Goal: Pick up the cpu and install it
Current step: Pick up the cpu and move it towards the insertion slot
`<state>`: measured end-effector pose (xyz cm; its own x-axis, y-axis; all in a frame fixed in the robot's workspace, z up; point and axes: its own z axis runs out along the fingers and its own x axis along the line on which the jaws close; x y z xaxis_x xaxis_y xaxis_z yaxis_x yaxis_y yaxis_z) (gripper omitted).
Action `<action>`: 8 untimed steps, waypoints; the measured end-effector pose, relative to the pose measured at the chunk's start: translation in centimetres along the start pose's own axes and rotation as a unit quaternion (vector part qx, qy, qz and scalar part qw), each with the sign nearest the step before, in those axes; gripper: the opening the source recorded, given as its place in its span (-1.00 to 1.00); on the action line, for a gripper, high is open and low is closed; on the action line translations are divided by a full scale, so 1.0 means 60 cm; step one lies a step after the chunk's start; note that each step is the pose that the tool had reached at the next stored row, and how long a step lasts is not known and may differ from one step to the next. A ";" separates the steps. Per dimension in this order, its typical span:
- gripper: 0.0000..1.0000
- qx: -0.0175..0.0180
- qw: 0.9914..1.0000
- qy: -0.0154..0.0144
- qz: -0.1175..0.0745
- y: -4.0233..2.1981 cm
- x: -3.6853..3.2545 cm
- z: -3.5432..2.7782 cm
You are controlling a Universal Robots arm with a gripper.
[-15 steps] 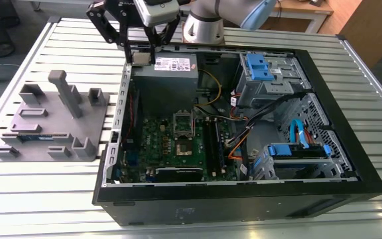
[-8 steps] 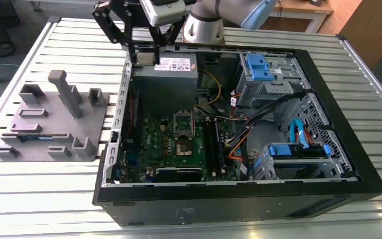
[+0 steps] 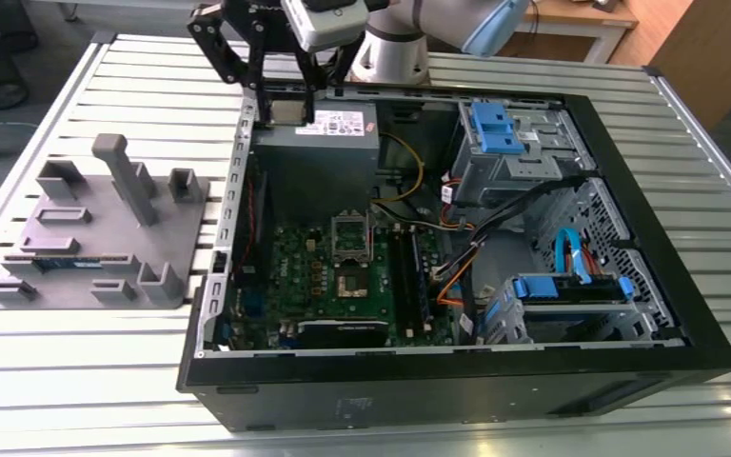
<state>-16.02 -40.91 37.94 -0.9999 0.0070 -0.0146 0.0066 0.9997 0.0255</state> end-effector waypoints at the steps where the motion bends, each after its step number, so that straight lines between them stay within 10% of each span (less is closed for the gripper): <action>1: -0.06 0.000 1.000 0.000 0.000 0.000 -0.002 0.000; 8: -0.06 0.000 1.000 0.000 0.000 0.000 -0.016 0.000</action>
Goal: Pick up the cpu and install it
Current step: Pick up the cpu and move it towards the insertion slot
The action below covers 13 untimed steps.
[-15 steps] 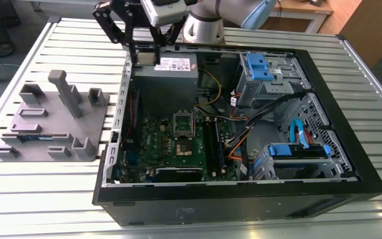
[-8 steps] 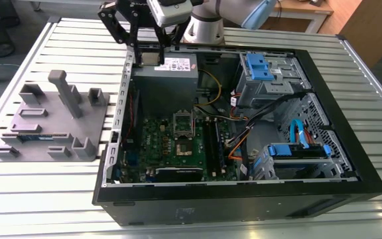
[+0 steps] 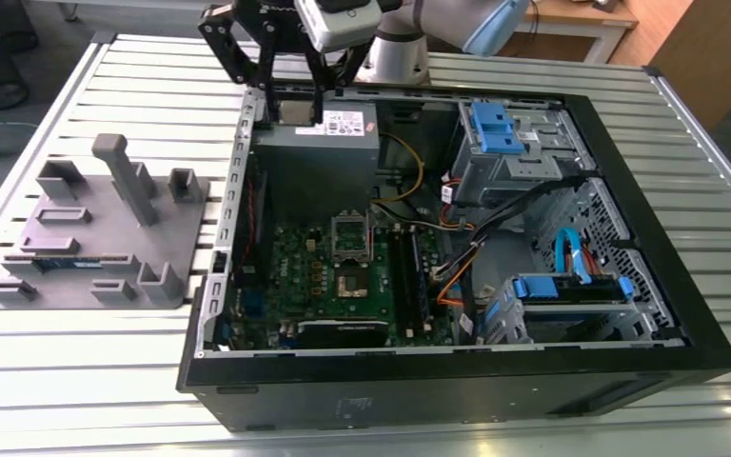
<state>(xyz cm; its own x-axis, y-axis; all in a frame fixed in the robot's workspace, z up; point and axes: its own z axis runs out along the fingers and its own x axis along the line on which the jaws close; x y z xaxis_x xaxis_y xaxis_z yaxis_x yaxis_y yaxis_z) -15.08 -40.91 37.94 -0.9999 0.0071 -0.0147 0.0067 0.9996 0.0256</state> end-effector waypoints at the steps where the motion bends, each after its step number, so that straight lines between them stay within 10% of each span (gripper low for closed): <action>1: -0.06 0.000 1.000 0.000 0.000 0.000 -0.007 0.000; 13: -0.06 0.000 1.000 0.000 0.000 0.000 -0.029 0.000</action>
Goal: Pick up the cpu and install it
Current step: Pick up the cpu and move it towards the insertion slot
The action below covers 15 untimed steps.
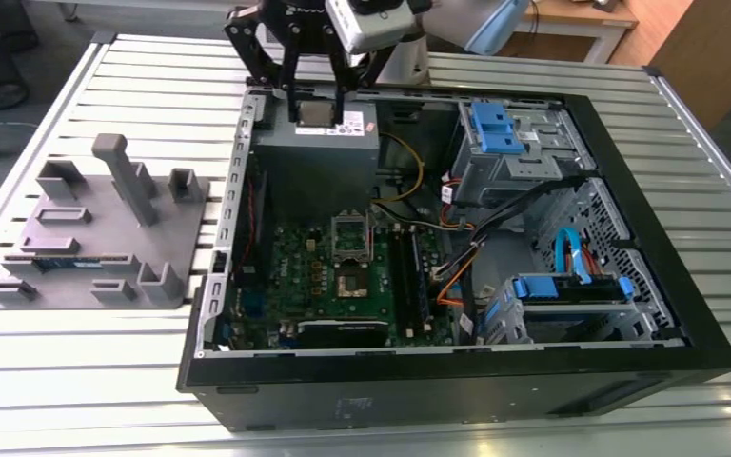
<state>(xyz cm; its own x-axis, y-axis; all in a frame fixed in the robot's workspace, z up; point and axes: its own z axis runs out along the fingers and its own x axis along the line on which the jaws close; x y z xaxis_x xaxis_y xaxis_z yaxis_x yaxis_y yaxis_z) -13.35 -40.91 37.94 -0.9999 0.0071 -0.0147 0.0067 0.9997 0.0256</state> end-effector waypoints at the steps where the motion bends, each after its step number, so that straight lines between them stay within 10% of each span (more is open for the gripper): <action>1: -0.06 0.000 1.000 0.000 0.000 0.000 -0.002 0.000; 15: -0.06 0.000 1.000 0.000 0.000 0.000 -0.029 0.000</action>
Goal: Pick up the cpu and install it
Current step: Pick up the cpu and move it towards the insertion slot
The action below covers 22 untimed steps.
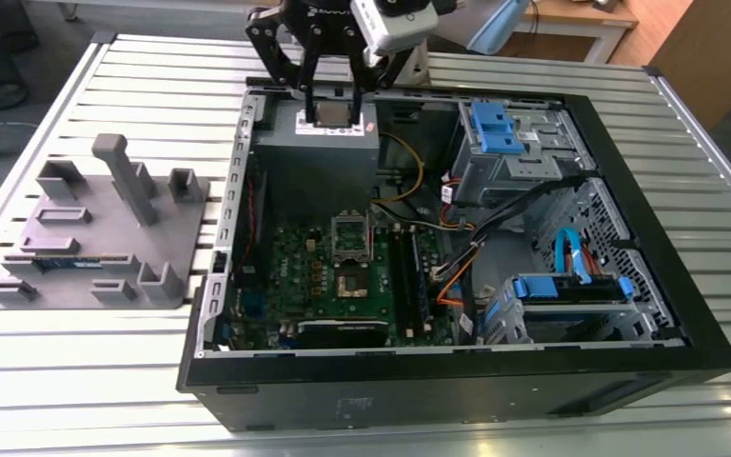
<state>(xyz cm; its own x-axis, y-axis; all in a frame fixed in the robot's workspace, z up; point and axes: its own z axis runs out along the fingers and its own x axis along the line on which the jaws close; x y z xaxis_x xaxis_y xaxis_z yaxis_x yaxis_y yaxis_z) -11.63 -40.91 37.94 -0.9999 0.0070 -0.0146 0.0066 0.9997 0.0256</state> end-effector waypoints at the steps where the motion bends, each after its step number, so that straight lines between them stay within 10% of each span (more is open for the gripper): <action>1: -0.06 0.000 1.000 0.000 0.000 0.000 -0.002 0.000; 22: -0.06 0.000 1.000 0.000 0.000 0.000 -0.019 0.003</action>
<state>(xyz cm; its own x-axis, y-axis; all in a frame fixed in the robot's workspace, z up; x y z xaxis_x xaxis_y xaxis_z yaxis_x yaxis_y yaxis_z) -10.46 -40.94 37.79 -0.9999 0.0070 -0.0147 0.0066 0.9997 0.0256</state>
